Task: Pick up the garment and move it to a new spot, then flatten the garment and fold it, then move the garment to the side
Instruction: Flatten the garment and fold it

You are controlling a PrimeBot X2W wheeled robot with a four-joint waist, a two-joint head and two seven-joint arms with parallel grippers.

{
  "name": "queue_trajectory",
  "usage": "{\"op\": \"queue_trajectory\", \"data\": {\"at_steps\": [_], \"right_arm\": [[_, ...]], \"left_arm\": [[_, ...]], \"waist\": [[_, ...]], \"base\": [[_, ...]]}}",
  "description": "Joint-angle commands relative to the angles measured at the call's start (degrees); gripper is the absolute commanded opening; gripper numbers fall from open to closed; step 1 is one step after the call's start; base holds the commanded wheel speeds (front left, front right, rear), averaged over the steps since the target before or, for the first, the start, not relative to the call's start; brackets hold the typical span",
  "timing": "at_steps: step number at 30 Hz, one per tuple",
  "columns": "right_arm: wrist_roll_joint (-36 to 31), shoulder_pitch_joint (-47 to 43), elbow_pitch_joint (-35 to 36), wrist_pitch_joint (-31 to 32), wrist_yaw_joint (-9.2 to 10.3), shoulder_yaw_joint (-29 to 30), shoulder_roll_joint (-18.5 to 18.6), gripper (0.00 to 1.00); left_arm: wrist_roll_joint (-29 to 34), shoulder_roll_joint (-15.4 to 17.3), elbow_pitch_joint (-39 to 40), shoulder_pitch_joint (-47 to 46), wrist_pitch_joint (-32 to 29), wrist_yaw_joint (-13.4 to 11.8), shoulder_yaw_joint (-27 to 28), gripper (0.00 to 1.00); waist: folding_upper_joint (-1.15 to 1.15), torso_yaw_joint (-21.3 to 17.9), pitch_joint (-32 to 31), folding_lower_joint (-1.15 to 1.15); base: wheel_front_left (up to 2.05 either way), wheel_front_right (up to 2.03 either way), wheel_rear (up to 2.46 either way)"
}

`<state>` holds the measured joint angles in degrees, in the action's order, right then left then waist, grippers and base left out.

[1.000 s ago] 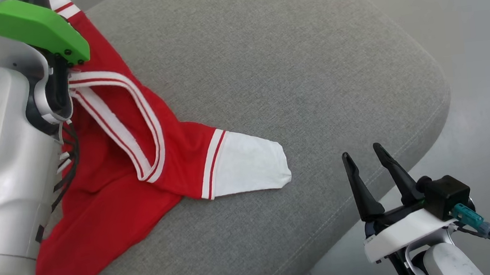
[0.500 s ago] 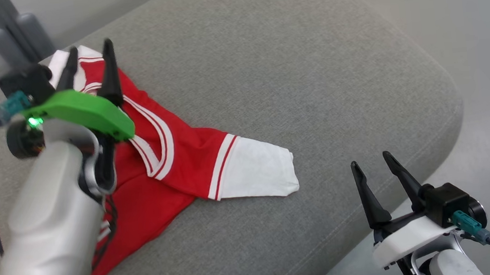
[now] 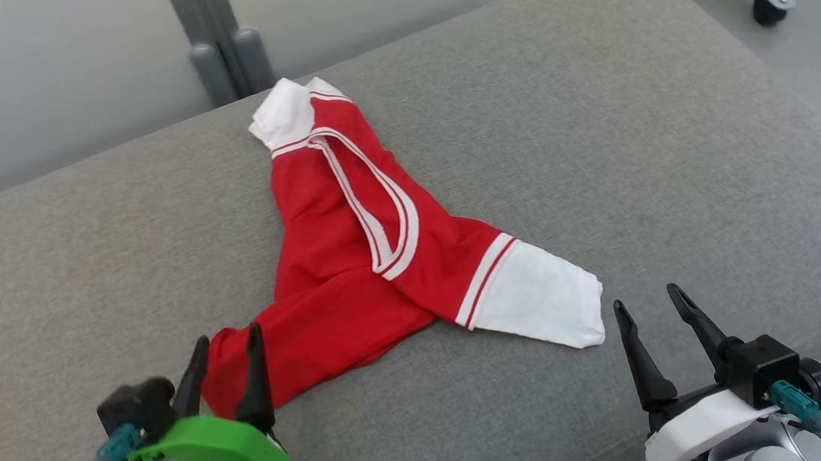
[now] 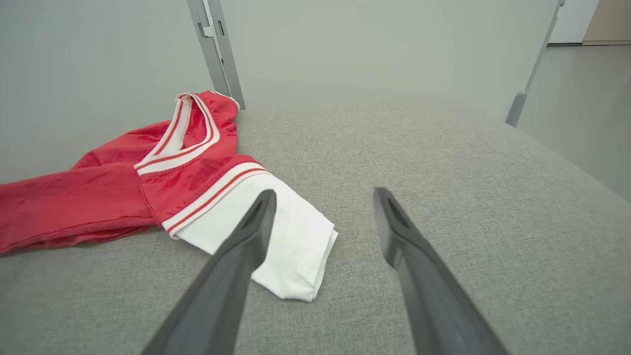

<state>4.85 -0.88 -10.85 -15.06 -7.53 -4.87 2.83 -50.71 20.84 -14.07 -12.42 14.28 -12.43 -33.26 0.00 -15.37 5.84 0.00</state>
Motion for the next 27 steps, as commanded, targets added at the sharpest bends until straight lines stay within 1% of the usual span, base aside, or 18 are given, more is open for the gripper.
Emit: {"op": "queue_trajectory", "data": {"at_steps": [1,2,4,7,12,17,18,19,20,22,25,26,27], "right_arm": [[-0.35,-0.18,0.00,-0.18,0.08,-0.28,0.11,1.00],[-0.28,0.05,0.05,-0.18,0.08,-0.37,0.12,1.00],[-0.01,0.58,0.22,-0.18,0.08,-0.57,0.11,1.00],[0.03,1.07,0.29,-0.18,0.08,-0.99,0.11,1.00],[-0.61,1.57,0.31,-0.18,0.08,-1.10,0.11,1.00],[-0.87,2.05,0.34,-0.18,0.08,-0.74,0.11,1.00],[-0.88,2.05,0.34,-0.18,0.08,-0.78,0.10,1.00],[-0.85,2.01,0.35,-0.18,0.08,-0.80,0.09,1.00],[-0.77,1.95,0.38,-0.18,0.08,-0.72,0.10,1.00],[-0.68,1.81,0.45,-0.18,0.08,-0.68,0.11,1.00],[-0.49,1.66,0.44,-0.18,0.08,-0.66,0.10,1.00],[-0.35,1.64,0.43,-0.18,0.08,-0.67,0.11,1.00],[-0.29,1.63,0.42,-0.18,0.08,-0.70,0.11,1.00]], "left_arm": [[0.41,0.91,0.82,2.31,0.17,-0.83,-0.39,1.00],[0.73,1.43,1.17,3.44,0.13,-1.31,-0.64,1.00],[-0.58,0.99,1.95,5.78,-0.32,-1.36,-1.00,1.00],[-0.13,1.78,1.11,7.19,-1.81,-0.29,-2.68,1.00],[-0.65,1.14,-2.40,5.70,-2.33,1.21,-3.35,1.00],[-2.89,-0.11,-6.42,4.71,-2.99,4.18,-3.15,1.00],[-2.99,-0.05,-7.25,4.48,-2.89,4.47,-3.10,0.96],[-3.10,-0.16,-8.09,4.28,-2.81,5.00,-3.14,0.84],[-3.35,-0.42,-8.60,4.16,-2.71,5.38,-3.13,0.78],[-3.57,-0.58,-9.90,3.67,-2.49,5.88,-2.86,0.82],[-3.78,-0.68,-11.62,3.00,-2.05,6.36,-2.48,0.83],[-3.76,-0.75,-12.07,2.77,-1.93,6.52,-2.47,0.75],[-3.72,-0.83,-12.41,2.58,-1.83,6.67,-2.45,0.63]], "waist": [[0.00,4.54,-2.34,0.00],[0.00,4.71,-2.13,0.00],[0.00,4.98,-1.66,0.00],[0.00,5.09,-0.79,0.00],[0.00,4.36,0.38,0.00],[0.00,2.91,1.09,0.00],[0.00,2.67,1.14,0.00],[0.00,2.38,1.21,0.00],[0.00,2.24,1.24,0.00],[0.00,2.00,1.36,0.00],[0.00,1.83,1.41,0.00],[0.00,1.81,1.41,0.00],[0.00,1.81,1.39,0.00]], "base": [[0.00,0.00,0.00],[0.00,0.00,0.00],[0.00,0.00,0.00],[0.00,0.00,0.00],[0.00,0.00,0.00],[0.00,0.00,0.00],[0.00,0.00,0.00],[0.00,0.00,0.00],[0.00,0.00,0.00],[0.00,0.00,0.00],[0.00,0.00,0.00],[0.00,0.00,0.00],[0.00,0.00,0.00]]}}
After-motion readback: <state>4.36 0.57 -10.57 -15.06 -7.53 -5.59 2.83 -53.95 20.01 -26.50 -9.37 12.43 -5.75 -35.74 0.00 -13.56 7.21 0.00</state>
